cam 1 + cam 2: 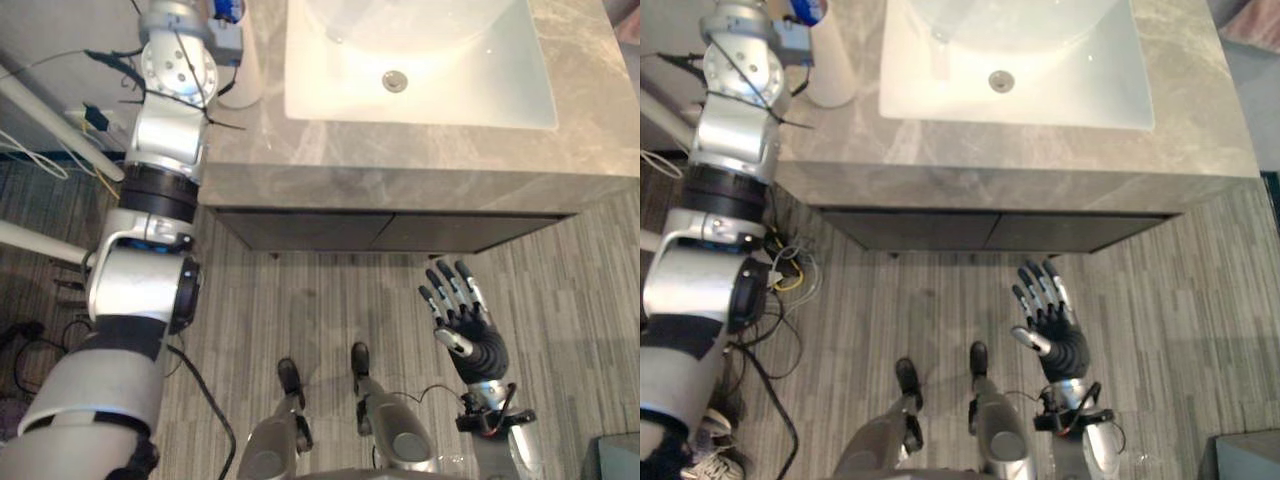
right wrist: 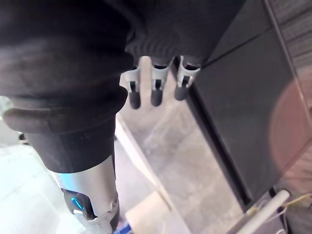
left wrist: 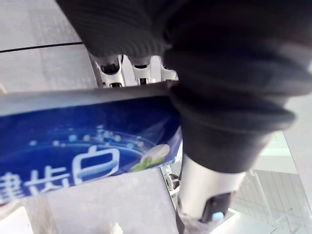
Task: Organize washtable
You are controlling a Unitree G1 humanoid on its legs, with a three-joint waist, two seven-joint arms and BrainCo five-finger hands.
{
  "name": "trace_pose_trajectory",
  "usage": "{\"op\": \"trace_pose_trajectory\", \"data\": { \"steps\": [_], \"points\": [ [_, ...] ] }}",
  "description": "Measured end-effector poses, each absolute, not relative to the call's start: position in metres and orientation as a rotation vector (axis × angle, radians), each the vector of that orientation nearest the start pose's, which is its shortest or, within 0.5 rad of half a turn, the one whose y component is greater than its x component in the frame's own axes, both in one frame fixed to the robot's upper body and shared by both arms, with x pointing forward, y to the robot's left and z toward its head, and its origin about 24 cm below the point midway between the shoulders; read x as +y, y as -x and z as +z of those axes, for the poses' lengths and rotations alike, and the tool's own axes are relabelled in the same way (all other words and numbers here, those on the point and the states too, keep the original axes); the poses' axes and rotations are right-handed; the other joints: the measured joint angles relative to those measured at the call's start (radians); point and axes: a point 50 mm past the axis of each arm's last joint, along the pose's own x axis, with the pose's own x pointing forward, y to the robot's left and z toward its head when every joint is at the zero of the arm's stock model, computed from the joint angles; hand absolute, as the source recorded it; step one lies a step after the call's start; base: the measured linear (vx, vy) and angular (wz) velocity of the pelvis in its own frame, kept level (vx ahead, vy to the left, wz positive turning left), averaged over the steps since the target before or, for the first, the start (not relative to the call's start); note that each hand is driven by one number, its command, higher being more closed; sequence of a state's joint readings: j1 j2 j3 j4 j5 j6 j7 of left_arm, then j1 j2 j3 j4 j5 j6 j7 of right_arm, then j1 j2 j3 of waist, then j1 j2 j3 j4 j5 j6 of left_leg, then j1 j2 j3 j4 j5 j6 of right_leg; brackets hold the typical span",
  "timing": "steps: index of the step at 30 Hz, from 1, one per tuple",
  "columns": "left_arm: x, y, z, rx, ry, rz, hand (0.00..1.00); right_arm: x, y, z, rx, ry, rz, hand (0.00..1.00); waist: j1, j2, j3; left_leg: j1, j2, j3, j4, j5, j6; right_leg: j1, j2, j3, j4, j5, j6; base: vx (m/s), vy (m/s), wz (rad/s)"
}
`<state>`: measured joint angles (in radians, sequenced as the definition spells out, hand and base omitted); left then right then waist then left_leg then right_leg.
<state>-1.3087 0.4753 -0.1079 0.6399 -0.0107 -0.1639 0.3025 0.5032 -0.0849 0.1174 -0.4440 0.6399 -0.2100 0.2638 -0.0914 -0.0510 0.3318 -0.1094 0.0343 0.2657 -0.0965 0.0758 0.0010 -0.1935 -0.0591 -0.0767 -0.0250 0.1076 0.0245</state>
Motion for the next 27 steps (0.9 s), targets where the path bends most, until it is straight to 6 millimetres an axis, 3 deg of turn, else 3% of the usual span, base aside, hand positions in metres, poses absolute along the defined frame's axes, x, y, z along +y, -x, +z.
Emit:
{"op": "trace_pose_trajectory", "data": {
  "steps": [7, 11, 19, 24, 27],
  "points": [
    [0.164, -0.372, 0.372, -0.882, -0.332, 0.222, 0.0, -0.157, -0.155, 0.071, -0.231, -0.557, 0.186, 0.0, 0.002, 0.004, -0.001, 0.021, -0.001, -0.007, 0.001, 0.002, 0.0, 0.024, -0.001, -0.007, 0.0, 0.0, 0.0, 0.0, 0.002, 0.0],
    [0.164, -0.371, 0.37, -0.884, -0.333, 0.218, 0.0, -0.158, -0.156, 0.072, -0.237, -0.553, 0.189, 0.0, 0.009, 0.026, -0.011, 0.031, -0.007, -0.011, 0.0, 0.005, 0.004, 0.035, -0.007, -0.012, 0.0, -0.001, 0.0, -0.01, 0.021, 0.02],
    [0.148, -0.338, 0.388, -1.098, -0.284, 0.164, 0.0, -0.161, -0.165, 0.071, -0.251, -0.539, 0.183, 0.0, 0.039, 0.072, -0.075, 0.067, -0.015, -0.036, -0.006, 0.007, 0.007, 0.087, -0.014, -0.041, -0.008, -0.003, 0.001, 0.0, 0.025, 0.09],
    [0.147, -0.322, 0.374, -1.168, -0.269, 0.125, 0.0, -0.161, -0.167, 0.07, -0.246, -0.538, 0.181, 0.0, 0.053, 0.08, -0.146, 0.078, -0.015, -0.058, -0.006, 0.007, 0.007, 0.111, -0.015, -0.065, -0.012, -0.006, 0.003, 0.0, 0.012, 0.13],
    [0.151, -0.317, 0.354, -1.153, -0.27, 0.093, 0.0, -0.161, -0.169, 0.065, -0.227, -0.54, 0.175, 0.0, 0.054, 0.081, -0.171, 0.087, -0.016, -0.075, -0.006, 0.009, 0.005, 0.129, -0.015, -0.083, -0.013, -0.009, 0.002, -0.03, 0.017, 0.15]
  ]
}}
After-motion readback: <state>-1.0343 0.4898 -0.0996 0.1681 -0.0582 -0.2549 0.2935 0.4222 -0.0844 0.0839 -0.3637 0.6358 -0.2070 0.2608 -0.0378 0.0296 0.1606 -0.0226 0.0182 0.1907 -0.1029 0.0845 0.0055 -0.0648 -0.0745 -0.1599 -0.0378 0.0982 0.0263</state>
